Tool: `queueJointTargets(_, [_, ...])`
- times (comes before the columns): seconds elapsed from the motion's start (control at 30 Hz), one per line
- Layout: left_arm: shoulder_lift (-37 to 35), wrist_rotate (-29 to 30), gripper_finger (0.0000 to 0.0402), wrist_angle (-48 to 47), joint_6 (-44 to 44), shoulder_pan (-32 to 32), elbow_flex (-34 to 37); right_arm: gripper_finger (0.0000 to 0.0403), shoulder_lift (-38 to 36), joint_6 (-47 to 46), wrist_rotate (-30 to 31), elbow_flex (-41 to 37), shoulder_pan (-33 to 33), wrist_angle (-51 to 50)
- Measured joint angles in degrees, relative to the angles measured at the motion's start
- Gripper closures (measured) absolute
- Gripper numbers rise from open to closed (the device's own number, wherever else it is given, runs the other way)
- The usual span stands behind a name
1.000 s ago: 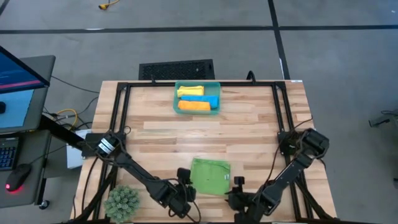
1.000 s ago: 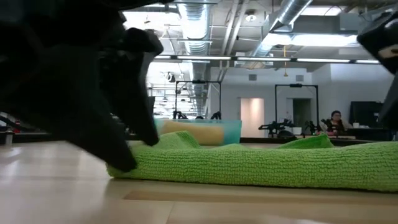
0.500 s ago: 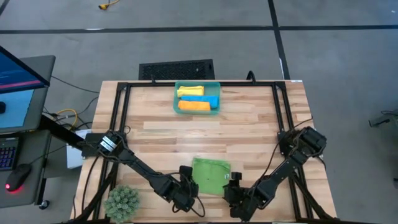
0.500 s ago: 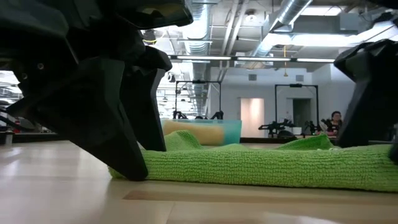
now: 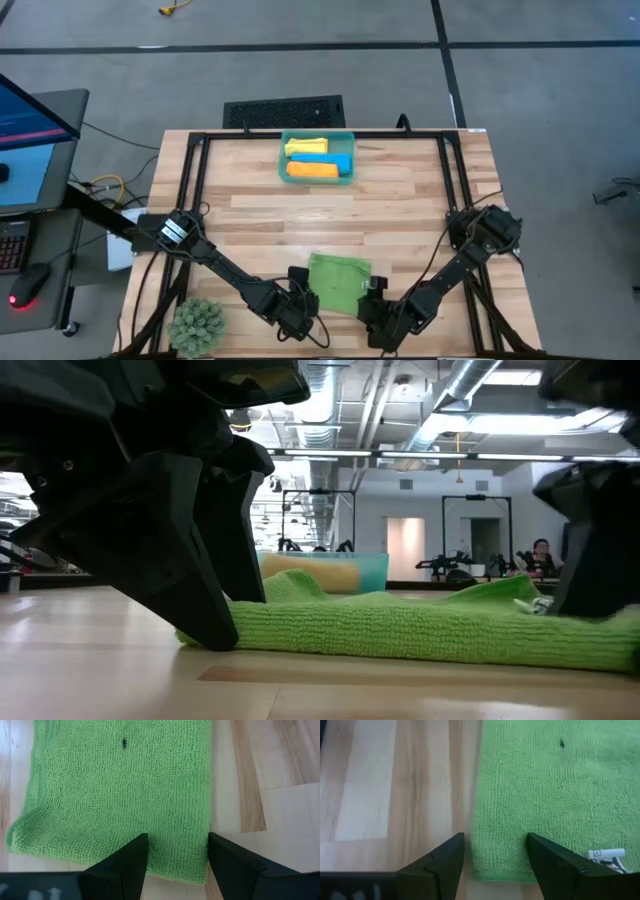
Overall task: Roll microfiber towels into tight, uniform cylinder then place into a basket
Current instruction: Roll the green microfiber towel
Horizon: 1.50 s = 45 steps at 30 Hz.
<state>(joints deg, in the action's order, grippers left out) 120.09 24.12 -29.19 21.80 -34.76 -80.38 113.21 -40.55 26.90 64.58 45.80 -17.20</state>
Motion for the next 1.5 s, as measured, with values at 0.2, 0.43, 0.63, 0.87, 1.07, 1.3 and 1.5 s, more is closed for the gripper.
queueJointTargets(0.2, [0.0, -0.44, 0.0207, 0.0, 0.05, 0.0, 0.0, 0.0163, 3.83, -1.5, 1.61, 0.35, 0.2, 0.38])
queueJointTargets(0.43, [0.0, -1.92, 0.0207, 0.0, 0.07, 0.04, 0.0, 0.0174, 3.73, -3.29, 1.95, 0.25, 0.49, 0.34])
queueJointTargets(0.63, [-0.08, -5.54, 0.0217, -0.24, 2.41, 0.9, 0.0, 0.0244, 2.86, -2.96, 1.48, 0.09, 0.61, 0.36])
queueJointTargets(0.87, [-0.17, -11.08, 0.03, 0.11, 4.4, 2.27, -0.07, 0.0359, 2.81, -2.93, 1.85, -0.09, 0.57, -0.09])
queueJointTargets(1.07, [-0.34, -13.55, 0.0387, 0.65, 4.19, 2.34, -0.13, 0.0387, 2.84, -2.96, 0.52, 1.14, 0.59, -0.45])
queueJointTargets(1.3, [-1.22, -23.61, 0.0381, -0.44, 5.89, 2.78, -1.03, 0.0358, 3.3, -2.49, -4.65, 5.91, 0.59, -2.15])
queueJointTargets(1.5, [-1.53, -31.06, 0.0385, -0.83, 6.86, 2.74, -3.6, 0.0389, 3.3, -2.88, -8.02, 7.86, 0.63, -2.49])
